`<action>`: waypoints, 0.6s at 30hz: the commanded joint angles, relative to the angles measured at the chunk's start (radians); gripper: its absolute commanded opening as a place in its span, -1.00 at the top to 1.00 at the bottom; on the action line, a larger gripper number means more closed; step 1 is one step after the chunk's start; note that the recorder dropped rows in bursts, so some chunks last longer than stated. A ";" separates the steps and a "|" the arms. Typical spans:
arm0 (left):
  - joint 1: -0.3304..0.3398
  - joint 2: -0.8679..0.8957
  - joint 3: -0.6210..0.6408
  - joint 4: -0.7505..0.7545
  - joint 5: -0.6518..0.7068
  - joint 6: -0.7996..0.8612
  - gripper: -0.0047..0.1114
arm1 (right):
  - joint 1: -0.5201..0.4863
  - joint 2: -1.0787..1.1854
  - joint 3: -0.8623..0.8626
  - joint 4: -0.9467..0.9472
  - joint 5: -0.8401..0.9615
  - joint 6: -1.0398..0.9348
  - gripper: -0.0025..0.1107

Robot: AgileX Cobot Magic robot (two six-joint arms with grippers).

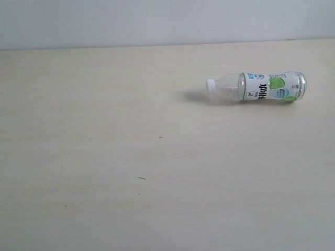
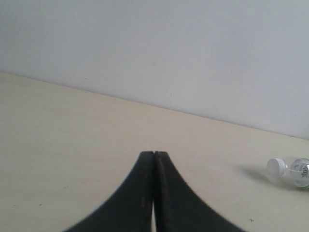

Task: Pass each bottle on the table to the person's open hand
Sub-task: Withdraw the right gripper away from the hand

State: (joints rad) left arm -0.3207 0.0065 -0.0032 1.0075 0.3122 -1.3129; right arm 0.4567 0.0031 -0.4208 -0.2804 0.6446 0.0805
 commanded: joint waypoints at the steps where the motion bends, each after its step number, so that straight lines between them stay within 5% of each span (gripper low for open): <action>1: 0.002 -0.007 0.003 0.003 0.001 -0.001 0.92 | -0.003 -0.003 0.007 -0.007 -0.019 0.002 0.96; 18: 0.002 -0.007 0.003 0.003 0.001 -0.001 0.92 | -0.003 -0.003 0.007 -0.009 -0.057 0.002 0.96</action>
State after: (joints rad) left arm -0.3207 0.0065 -0.0032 1.0075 0.3122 -1.3129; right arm 0.4567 0.0031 -0.4208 -0.2828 0.6030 0.0805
